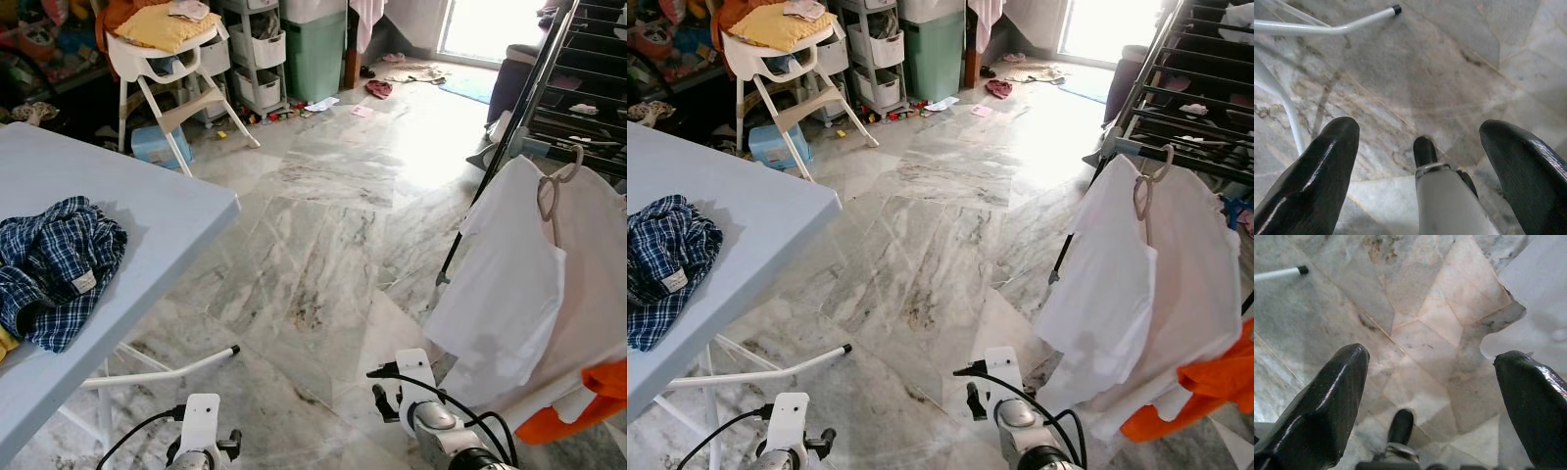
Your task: Hang hanger
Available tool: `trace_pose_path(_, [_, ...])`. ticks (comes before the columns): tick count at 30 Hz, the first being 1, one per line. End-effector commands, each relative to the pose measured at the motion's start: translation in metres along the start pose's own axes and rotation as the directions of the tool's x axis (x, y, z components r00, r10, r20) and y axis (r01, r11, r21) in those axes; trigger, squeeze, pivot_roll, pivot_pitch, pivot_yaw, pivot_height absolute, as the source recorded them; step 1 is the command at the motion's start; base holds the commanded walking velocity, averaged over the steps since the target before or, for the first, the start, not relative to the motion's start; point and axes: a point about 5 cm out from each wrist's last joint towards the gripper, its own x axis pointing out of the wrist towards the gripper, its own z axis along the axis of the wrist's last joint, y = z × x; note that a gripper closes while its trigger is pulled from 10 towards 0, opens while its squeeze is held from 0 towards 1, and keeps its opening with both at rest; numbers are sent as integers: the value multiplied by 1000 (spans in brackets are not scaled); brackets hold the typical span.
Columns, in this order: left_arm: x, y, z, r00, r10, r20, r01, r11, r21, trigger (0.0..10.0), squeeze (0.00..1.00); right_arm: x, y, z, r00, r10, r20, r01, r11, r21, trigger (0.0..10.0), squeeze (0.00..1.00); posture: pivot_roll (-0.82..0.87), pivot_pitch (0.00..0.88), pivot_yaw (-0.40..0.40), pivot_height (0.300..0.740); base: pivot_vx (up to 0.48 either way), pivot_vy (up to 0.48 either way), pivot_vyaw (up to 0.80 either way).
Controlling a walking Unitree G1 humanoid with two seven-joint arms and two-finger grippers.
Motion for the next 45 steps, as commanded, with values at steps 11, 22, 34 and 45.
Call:
trace_pose_path(11, [5,15,130,946,40,321,-23,998,-57,10000,0,4,-15,44,991,-78,110,63,989,134,10000,0,-119,0,44,740,0,0,0])
trace_pose_path(22, [8,16,64,994,32,107,-32,999,-5,10000,0,2,-8,19,995,-80,51,78,996,46,10000,0,-125,0,38,740,0,0,0])
trace_pose_path(34, [2,30,12,997,68,-43,-68,998,7,10000,0,-5,-8,-29,992,-83,-90,85,996,13,10000,0,-124,0,33,740,0,0,0])
trace_pose_path(45, [3,23,12,997,43,-62,-41,999,25,10000,0,-5,-10,-30,991,-93,-101,99,994,51,10000,0,-136,0,49,740,0,0,0])
